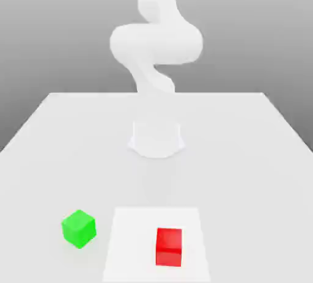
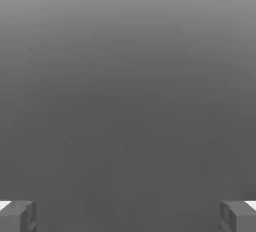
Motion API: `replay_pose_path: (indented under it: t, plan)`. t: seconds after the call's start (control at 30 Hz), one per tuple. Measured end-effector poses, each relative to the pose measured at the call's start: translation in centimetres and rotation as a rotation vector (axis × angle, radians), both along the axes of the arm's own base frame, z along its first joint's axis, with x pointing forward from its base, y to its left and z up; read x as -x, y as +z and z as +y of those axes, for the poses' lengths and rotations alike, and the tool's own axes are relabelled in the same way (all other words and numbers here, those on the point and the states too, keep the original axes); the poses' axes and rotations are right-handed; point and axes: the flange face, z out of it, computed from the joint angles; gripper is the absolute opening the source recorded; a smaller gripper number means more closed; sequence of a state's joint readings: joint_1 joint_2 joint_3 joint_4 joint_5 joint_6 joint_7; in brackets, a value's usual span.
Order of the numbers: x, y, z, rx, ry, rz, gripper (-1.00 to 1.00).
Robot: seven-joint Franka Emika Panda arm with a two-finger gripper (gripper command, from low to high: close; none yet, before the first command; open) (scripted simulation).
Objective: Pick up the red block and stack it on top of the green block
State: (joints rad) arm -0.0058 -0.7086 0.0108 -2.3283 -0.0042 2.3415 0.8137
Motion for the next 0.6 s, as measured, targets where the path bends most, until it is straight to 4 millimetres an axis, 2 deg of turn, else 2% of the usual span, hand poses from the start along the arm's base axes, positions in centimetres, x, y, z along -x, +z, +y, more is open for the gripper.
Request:
replay_pose_path:
  t: [0.13, 0.3, 0.43, 0.6]
  plan:
    - [-4.7, -7.7, 0.4, 0.001, -0.012, 0.129, 0.00]
    - [-8.3, -17.7, 0.9, 0.000, -0.023, 0.284, 0.00]
    - [-9.5, -25.9, 1.2, -0.003, -0.031, 0.408, 0.00]
    - [-8.9, -36.0, 1.6, -0.011, -0.037, 0.563, 0.00]
